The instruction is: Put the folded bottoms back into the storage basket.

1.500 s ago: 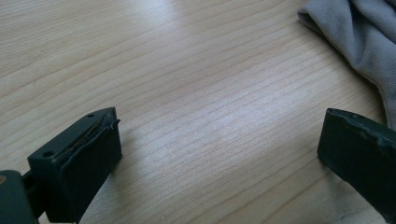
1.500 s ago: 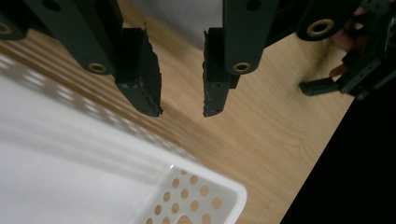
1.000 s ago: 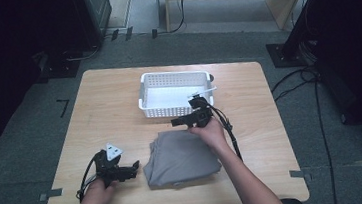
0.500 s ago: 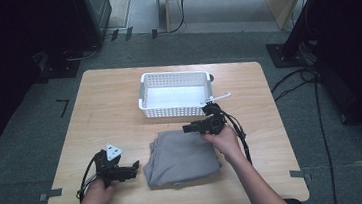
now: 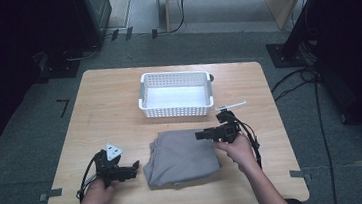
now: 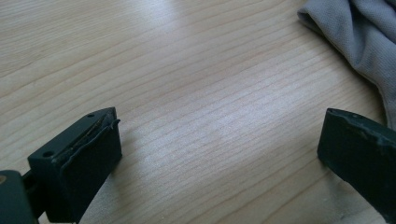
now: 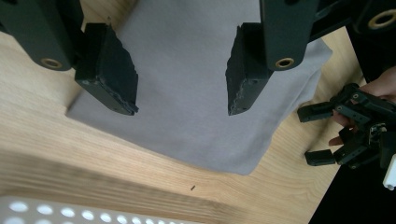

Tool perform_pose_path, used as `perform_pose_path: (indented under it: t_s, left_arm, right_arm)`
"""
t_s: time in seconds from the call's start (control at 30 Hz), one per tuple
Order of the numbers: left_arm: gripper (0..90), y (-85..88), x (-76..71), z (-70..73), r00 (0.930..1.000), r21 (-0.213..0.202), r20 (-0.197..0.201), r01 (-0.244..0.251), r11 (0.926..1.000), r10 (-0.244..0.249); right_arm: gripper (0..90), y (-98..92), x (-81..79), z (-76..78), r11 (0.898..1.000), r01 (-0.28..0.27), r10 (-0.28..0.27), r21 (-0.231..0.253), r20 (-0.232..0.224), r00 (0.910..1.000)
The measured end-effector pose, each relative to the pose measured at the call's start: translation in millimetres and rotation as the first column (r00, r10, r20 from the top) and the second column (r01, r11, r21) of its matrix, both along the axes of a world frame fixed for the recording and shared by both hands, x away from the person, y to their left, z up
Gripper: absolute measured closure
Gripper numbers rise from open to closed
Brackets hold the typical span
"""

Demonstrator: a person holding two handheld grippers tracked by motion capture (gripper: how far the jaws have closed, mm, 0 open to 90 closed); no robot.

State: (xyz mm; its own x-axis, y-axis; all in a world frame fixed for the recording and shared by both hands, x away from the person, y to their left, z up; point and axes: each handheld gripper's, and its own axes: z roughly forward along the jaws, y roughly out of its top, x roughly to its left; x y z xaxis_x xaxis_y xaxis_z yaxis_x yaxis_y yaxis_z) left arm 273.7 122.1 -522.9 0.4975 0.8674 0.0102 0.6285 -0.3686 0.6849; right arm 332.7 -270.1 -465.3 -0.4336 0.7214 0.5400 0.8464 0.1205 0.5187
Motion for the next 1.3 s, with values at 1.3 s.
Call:
perform_pose_path:
  t_s: [1.3]
  left_arm:
    - [0.0, -1.2, 0.0, -0.1, 0.9999, 0.0, 0.001, -0.012, 0.9999, 0.012]
  right_arm:
    - [29.1, 20.8, -29.0, -37.4, 0.997, 0.033, -0.038, -0.068, -0.068, 0.997]
